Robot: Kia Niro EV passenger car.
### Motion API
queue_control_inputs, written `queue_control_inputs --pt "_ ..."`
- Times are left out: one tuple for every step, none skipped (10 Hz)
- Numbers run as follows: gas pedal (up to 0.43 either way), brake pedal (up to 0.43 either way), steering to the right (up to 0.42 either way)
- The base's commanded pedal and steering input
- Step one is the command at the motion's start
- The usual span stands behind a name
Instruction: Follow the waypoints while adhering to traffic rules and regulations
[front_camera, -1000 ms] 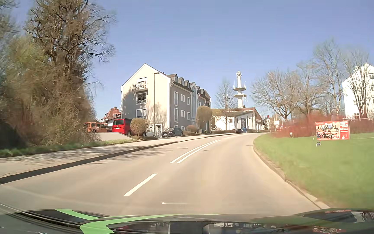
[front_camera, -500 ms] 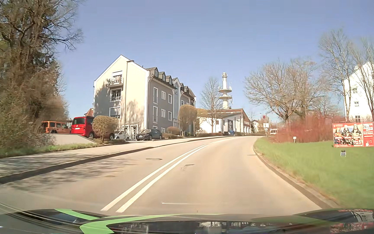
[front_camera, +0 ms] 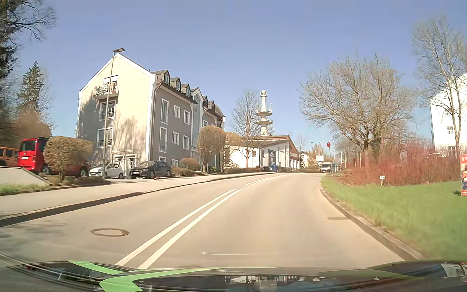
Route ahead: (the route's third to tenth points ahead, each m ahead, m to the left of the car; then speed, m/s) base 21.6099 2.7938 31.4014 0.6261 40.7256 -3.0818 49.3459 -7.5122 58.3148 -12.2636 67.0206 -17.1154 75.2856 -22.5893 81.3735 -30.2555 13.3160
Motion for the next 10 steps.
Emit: queue_control_inputs --pt "0.28 0.0 0.047" --pt "0.28 0.0 0.047" --pt "0.28 0.0 0.047" --pt "0.268 0.0 0.046" --pt "0.268 0.0 0.046" --pt "0.268 0.0 0.047" --pt "0.268 0.0 0.046" --pt "0.26 0.0 0.047" --pt "0.26 0.0 0.048" --pt "0.26 0.0 0.049"
